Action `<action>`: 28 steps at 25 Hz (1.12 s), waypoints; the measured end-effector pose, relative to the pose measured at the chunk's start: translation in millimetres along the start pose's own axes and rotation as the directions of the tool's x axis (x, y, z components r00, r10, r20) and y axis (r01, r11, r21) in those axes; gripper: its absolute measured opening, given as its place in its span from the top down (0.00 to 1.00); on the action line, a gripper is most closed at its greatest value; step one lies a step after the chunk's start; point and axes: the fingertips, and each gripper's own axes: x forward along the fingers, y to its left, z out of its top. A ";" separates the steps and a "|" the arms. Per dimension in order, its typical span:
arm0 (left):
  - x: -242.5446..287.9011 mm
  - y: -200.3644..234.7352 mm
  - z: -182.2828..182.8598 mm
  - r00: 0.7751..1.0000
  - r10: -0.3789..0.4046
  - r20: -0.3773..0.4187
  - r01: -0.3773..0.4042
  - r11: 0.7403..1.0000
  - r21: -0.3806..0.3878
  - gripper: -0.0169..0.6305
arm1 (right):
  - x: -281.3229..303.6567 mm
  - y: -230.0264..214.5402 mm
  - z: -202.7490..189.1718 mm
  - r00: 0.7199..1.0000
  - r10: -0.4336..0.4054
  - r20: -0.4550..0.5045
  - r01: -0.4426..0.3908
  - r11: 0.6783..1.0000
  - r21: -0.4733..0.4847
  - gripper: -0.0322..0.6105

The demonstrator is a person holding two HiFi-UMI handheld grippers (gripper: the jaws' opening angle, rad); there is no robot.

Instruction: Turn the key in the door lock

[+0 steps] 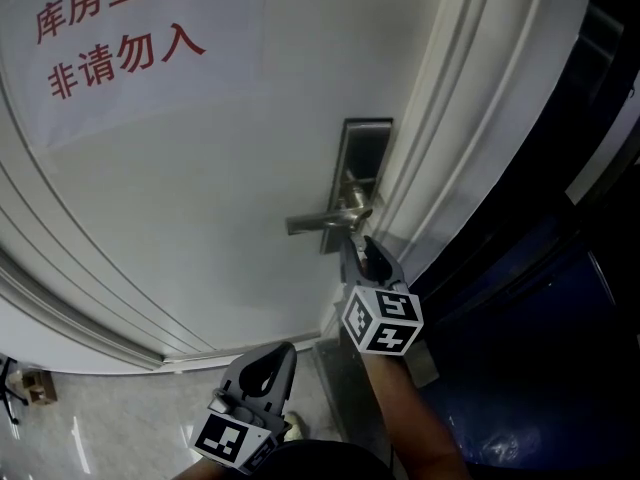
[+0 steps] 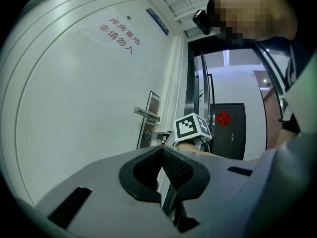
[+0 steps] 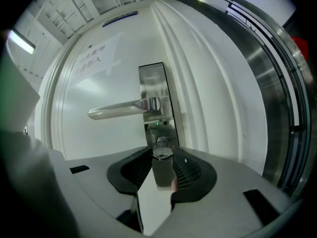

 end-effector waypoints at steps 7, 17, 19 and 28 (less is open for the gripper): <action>-3.4 -21.6 -0.3 1.000 -0.014 0.010 0.014 1.000 0.002 0.97 | -29.0 -5.4 3.7 1.000 0.014 0.004 -0.014 1.000 0.012 0.74; -14.1 -71.4 -5.5 1.000 -0.008 0.008 0.008 1.000 0.025 0.97 | -102.6 3.1 30.6 0.990 0.100 0.100 -0.097 0.995 -0.032 0.74; -16.6 -86.0 -4.6 1.000 -0.012 0.016 0.012 0.999 0.031 0.97 | -121.0 5.3 36.7 0.986 0.118 0.117 -0.114 0.993 -0.042 0.74; -38.4 -149.8 -15.1 1.000 -0.013 0.008 0.012 0.998 0.062 0.97 | -205.4 7.6 39.4 0.974 0.186 0.127 -0.183 0.983 -0.035 0.74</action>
